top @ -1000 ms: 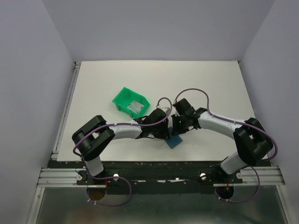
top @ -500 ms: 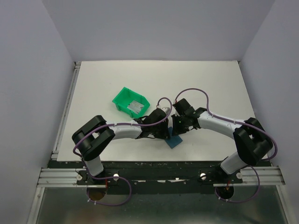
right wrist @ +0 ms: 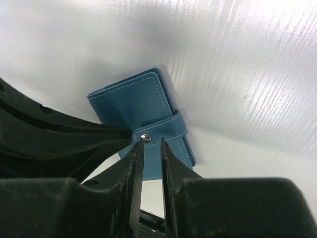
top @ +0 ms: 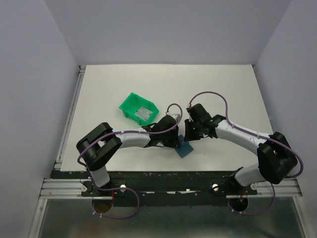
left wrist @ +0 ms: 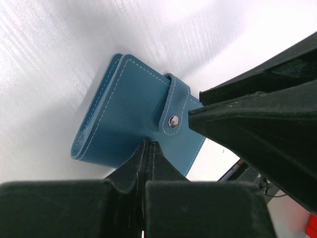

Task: Put the credit cards into the card holder
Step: Close the card holder at the center of the board.

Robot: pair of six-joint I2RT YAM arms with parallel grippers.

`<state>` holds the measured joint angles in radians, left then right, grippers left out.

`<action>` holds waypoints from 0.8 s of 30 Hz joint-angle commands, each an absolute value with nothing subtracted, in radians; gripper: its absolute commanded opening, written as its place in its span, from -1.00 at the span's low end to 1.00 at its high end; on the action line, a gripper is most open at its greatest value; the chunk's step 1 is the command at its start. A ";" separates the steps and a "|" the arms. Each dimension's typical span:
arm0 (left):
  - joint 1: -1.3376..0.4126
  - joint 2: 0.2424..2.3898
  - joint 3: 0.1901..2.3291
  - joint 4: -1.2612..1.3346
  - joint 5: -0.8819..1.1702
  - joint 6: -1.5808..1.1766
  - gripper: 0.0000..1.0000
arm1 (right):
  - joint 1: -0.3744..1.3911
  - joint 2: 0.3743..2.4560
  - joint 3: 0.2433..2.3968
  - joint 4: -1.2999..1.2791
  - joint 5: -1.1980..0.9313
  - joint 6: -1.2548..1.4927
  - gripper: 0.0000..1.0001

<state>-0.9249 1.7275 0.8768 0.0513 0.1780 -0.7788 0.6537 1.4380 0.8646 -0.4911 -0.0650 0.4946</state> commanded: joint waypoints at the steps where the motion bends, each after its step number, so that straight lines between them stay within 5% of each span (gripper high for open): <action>1: -0.928 1.772 0.867 -0.014 0.163 -0.762 -1.00 | 0.661 1.476 0.890 -0.503 -0.081 0.476 -0.43; 24: -0.928 1.775 0.856 -0.005 0.166 -0.767 -1.00 | 0.686 1.529 0.913 -0.502 -0.094 0.479 -0.37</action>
<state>-0.9249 1.7275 0.8768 0.0517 0.1780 -0.7788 0.6758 1.5047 0.8852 -0.4915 -0.0986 0.4881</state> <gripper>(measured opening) 0.023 0.313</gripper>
